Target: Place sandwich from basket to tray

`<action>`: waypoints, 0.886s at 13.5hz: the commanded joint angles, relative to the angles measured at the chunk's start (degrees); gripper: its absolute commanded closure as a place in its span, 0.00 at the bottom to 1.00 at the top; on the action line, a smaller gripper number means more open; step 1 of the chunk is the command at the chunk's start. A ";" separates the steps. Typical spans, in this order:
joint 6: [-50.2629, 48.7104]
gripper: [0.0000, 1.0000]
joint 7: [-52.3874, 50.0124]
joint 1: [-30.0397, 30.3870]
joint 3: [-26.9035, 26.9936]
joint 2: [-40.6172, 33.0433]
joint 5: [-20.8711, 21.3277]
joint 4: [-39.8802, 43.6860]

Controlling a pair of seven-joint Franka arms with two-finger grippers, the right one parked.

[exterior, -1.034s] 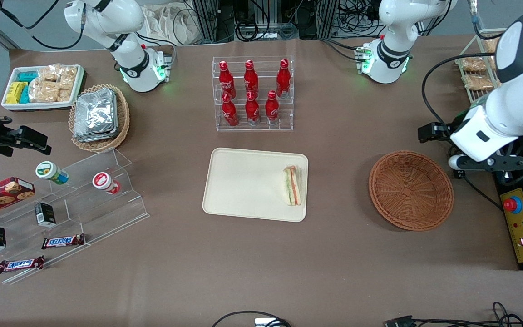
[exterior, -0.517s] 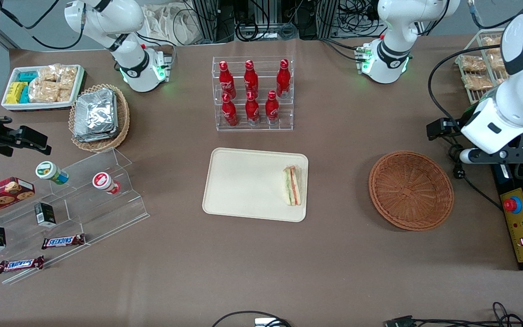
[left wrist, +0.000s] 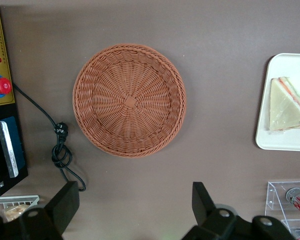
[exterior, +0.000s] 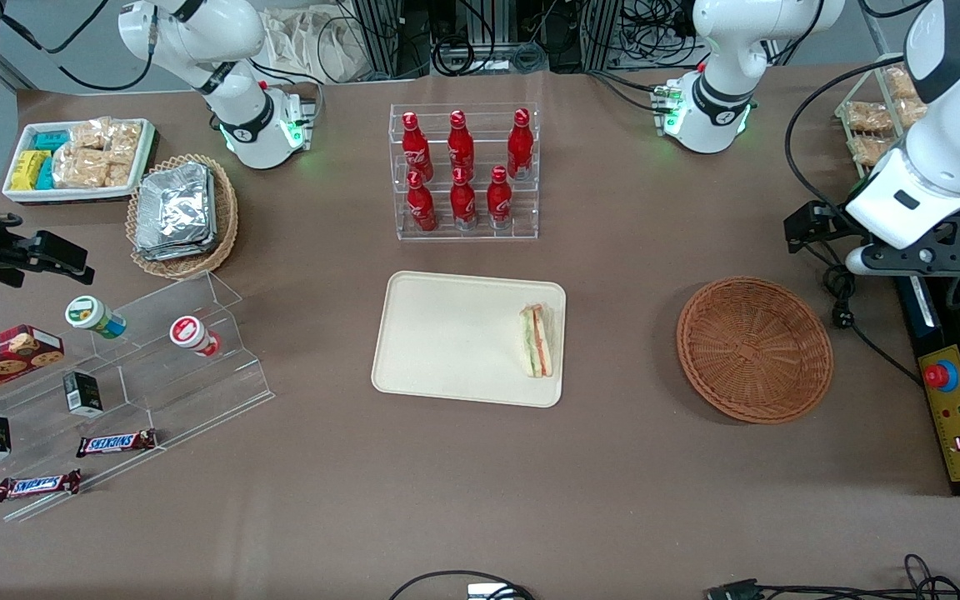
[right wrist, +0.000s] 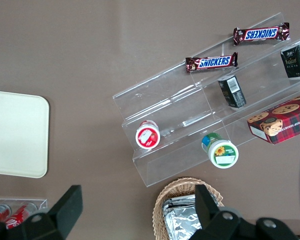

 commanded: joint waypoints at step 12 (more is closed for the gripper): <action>-0.38 0.00 0.09 -0.28 0.89 0.33 -0.70 0.02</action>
